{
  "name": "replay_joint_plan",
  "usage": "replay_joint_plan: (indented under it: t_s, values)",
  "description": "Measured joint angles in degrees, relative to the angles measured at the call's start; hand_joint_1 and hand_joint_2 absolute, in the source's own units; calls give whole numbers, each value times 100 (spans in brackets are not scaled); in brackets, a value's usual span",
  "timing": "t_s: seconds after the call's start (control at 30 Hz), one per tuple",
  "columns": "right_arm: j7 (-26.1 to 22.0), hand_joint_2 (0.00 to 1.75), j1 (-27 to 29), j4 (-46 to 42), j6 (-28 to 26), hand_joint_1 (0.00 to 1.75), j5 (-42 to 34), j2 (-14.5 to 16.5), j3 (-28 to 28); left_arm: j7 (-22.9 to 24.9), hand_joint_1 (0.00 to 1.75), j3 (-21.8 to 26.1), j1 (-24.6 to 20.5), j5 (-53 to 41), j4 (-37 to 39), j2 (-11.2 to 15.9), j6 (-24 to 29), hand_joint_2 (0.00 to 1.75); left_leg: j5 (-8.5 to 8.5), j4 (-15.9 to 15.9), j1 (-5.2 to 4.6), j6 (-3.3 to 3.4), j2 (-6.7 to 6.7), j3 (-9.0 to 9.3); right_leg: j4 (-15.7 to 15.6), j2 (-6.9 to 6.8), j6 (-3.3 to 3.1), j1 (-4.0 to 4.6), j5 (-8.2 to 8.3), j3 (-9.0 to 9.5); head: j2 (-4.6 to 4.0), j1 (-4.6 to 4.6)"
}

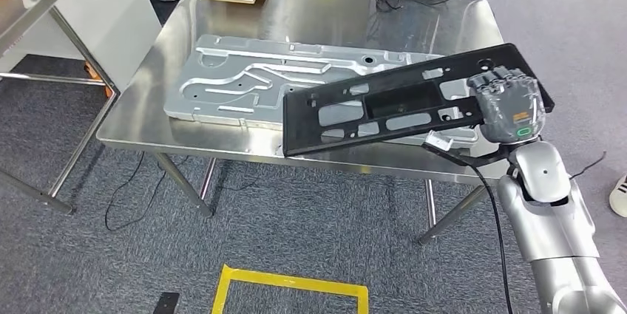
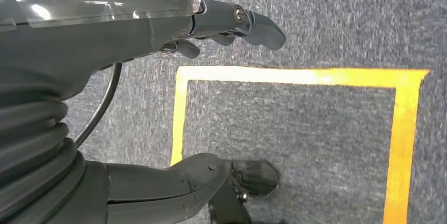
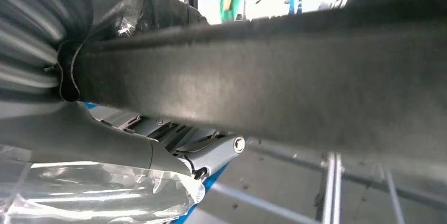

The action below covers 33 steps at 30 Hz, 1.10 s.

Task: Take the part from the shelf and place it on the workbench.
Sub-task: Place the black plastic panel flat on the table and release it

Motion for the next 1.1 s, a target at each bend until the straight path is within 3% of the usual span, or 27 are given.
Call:
replay_joint_plan:
  t_s: [0.07, 0.17, 0.2, 0.23, 0.3, 0.37, 0.4, 0.5, 0.57, 0.67, 0.7, 0.73, 0.77, 0.83, 0.87, 0.93, 1.03, 1.1]
  values:
    - [11, 175, -42, 49, -1, 175, 42, 27, 76, -1, 0, -1, -19, 0, 0, -2, -4, 175, -170, 317, 2, -53, 11, -143, -39, -14, -76, -20, -24, 62, 1, -2]
    - [24, 175, -116, 116, 0, 175, 45, 80, 167, -1, 0, -1, -22, 0, 0, -7, -7, 175, -562, 1431, 10, -76, 19, -780, -40, -27, -162, 18, -94, 136, 0, -2]
    - [25, 175, -126, 140, 0, 175, 44, 93, 191, -1, 0, -1, -18, 1, 0, -6, -5, 175, -562, 1651, 10, -75, 19, -945, -36, -26, -174, 32, -123, 167, 0, -2]
    - [27, 175, -132, 162, -2, 175, 44, 101, 208, -1, 0, -1, -16, 3, 0, -6, -3, 175, -441, 1652, 9, -67, 19, -1008, -30, -24, -178, 43, -155, 206, 0, -2]
    - [39, 175, -165, 197, -7, 175, 36, 104, 224, -1, 0, -1, -16, 10, 0, -4, 1, 175, 55, 1050, 5, -23, 19, -829, -11, -19, -171, 60, -235, 303, 0, -3]
    - [61, 175, -232, 212, -17, 175, 12, 103, 227, -2, 0, -1, -21, 23, 0, -2, 3, 175, 369, 367, -18, 33, 18, -541, 9, -10, -141, 84, -311, 375, 1, -2]
    - [76, 175, -266, 214, -24, 175, -14, 101, 227, -3, 0, -1, -21, 32, 0, -1, 3, 175, 405, 187, -29, 53, 20, -455, 13, -6, -118, 92, -333, 388, 1, -2]
    - [125, 175, -311, 199, -37, 175, -122, 51, 227, -3, 0, -1, -4, 52, 0, 0, 4, 175, 362, 71, -27, 107, 22, -385, 8, -6, -32, 86, -374, 394, 0, -2]
    - [132, 175, -328, 167, -37, 175, -209, -53, 223, -8, 0, 1, 10, 58, 0, 1, 5, 175, 363, 12, -2, 166, 18, -340, 208, -8, 32, 65, -499, 313, 1, -2]
    - [134, 175, -341, 141, -35, 175, -316, -194, 182, -14, 0, 3, 23, 72, 0, 4, 4, 175, 322, -7, 8, 226, 18, -288, 1206, -6, 115, 15, -879, -257, 0, -1]
    - [134, 175, -329, 140, -35, 175, -331, -217, 169, -14, 0, 4, 30, 75, 0, 4, 4, 175, 296, -3, 10, 227, 19, -266, 1481, -7, 141, -9, -911, -454, 0, -1]
    - [130, 175, -315, 140, -36, 175, -339, -235, 165, -14, 0, 4, 38, 77, 0, 4, 3, 175, 264, 3, 15, 220, 19, -235, 1568, -9, 164, -35, -833, -565, 0, -1]
    - [125, 175, -303, 138, -36, 175, -344, -252, 163, -14, 0, 4, 46, 78, 0, 2, 0, 175, 228, 13, 22, 207, 19, -197, 1444, -11, 184, -62, -648, -568, 1, -1]
    - [124, 175, -292, 125, -39, 175, -354, -286, 154, -16, 0, 4, 54, 81, 0, -3, -7, 175, 142, 35, 39, 162, 18, -111, 760, -23, 212, -105, -160, -329, 0, -1]
    - [130, 175, -290, 114, -42, 175, -363, -300, 145, -23, 0, 4, 51, 86, 0, -5, -10, 175, 99, 54, 36, 125, 15, -82, 430, -26, 211, -101, -20, -196, 0, -1]
    - [145, 175, -263, 84, -54, 175, -384, -324, 121, -42, 0, 4, 47, 104, 0, -4, -12, 175, 50, 57, 22, 49, 11, -63, 144, -23, 168, -73, 11, -80, -1, -3]
    - [152, 175, -161, 11, -94, 175, -398, -365, 76, -67, 0, 4, 57, 131, 0, 3, -14, 175, -9, 56, 20, -50, 22, -41, 108, 0, 51, -64, -43, -51, 0, -3]
    - [155, 175, -54, -62, -142, 175, -400, -386, 23, -79, 0, 4, 59, 148, 0, 6, -13, 175, -193, 391, 32, -89, 27, -181, 80, -3, -32, -74, -74, 8, 0, -3]
